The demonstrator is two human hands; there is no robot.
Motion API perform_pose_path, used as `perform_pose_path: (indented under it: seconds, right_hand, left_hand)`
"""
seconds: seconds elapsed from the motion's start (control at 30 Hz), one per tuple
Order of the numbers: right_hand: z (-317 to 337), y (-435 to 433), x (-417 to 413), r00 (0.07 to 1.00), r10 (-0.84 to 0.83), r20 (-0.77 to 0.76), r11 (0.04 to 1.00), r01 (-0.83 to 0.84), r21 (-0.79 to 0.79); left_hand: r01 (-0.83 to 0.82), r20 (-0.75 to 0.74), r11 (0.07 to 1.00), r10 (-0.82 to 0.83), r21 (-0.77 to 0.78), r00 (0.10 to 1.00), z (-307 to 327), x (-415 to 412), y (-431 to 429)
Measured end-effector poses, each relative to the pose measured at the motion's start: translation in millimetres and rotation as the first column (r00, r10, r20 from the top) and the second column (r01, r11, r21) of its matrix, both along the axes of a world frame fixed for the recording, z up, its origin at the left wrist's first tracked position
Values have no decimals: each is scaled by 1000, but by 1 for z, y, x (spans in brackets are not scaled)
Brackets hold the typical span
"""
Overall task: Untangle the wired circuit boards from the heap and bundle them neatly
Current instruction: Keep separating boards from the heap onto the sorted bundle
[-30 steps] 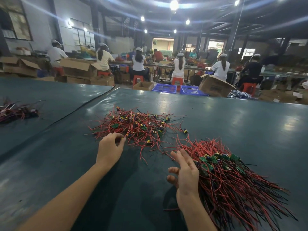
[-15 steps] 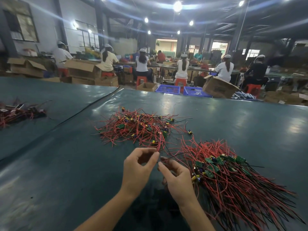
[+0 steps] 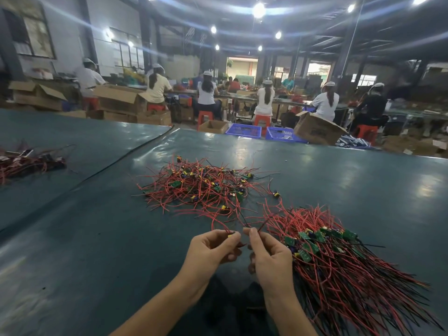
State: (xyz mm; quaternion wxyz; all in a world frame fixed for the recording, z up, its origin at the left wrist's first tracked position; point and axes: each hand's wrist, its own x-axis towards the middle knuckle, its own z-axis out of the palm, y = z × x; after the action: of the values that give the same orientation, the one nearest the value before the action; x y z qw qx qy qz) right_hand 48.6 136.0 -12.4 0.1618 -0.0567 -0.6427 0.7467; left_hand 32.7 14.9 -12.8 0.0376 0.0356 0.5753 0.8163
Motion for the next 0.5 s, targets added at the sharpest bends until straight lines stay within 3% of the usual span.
perform_pose_path:
  seconds: [0.17, 0.23, 0.37, 0.5]
  right_hand:
    - [9, 16, -8, 986, -142, 85, 918, 164, -361]
    - [12, 23, -11, 981, -168, 101, 879, 196, -435]
    - [12, 22, -9, 981, -176, 88, 876, 196, -440]
    - [5, 3, -3, 992, -57, 110, 969, 82, -235]
  left_hand:
    - [-133, 113, 969, 112, 206, 987, 7, -6, -1]
    - [-155, 127, 960, 128, 234, 984, 8, -7, -2]
    - [-150, 156, 950, 110, 274, 982, 7, -1, 0]
    - [-124, 141, 945, 84, 302, 986, 10, 1, 1]
